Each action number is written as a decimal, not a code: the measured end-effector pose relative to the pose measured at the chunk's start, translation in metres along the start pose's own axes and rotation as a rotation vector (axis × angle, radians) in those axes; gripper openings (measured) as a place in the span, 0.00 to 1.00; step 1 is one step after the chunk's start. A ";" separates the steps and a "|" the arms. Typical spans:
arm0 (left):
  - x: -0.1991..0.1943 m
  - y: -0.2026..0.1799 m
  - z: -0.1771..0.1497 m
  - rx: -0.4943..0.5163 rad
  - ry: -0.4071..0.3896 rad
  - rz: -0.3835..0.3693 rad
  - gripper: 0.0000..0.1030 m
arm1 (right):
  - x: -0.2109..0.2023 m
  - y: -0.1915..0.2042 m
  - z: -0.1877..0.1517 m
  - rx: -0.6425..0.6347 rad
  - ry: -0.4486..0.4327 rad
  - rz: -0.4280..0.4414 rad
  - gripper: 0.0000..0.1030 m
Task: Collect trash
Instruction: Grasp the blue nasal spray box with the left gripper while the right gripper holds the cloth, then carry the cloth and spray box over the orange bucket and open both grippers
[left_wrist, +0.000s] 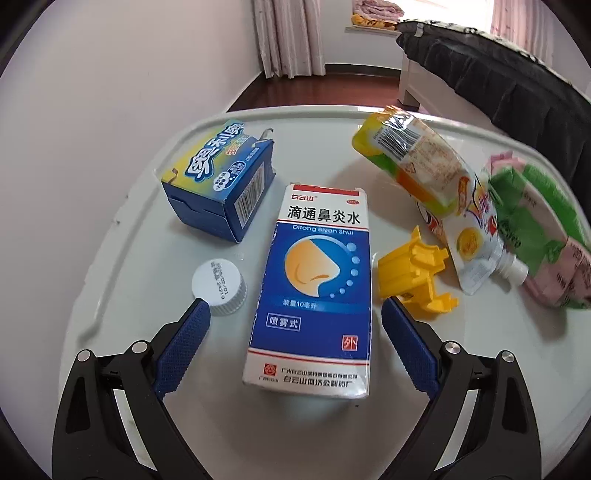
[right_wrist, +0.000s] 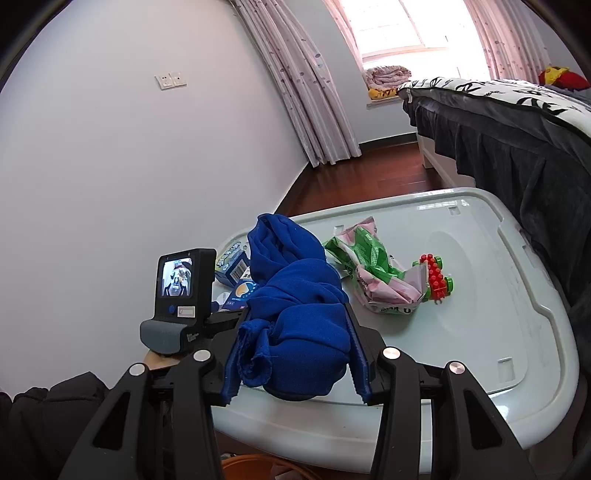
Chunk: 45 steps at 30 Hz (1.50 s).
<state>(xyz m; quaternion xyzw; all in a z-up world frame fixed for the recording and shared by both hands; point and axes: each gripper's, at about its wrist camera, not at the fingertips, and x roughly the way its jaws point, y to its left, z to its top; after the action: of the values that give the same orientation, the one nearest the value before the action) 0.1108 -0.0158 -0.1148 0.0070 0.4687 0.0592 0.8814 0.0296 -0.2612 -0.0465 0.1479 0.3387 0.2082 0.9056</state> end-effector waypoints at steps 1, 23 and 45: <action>0.001 0.001 0.001 -0.006 0.004 0.000 0.89 | 0.000 0.001 0.000 -0.002 0.002 0.001 0.45; -0.034 0.001 0.008 -0.017 -0.049 -0.075 0.48 | -0.010 0.007 0.001 -0.022 -0.017 0.011 0.45; -0.216 0.010 -0.139 0.098 -0.117 -0.214 0.48 | -0.096 0.069 -0.081 -0.162 0.069 0.059 0.46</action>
<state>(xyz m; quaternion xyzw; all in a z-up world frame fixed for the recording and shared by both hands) -0.1249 -0.0361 -0.0144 0.0034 0.4170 -0.0584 0.9070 -0.1094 -0.2370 -0.0246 0.0768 0.3474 0.2667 0.8957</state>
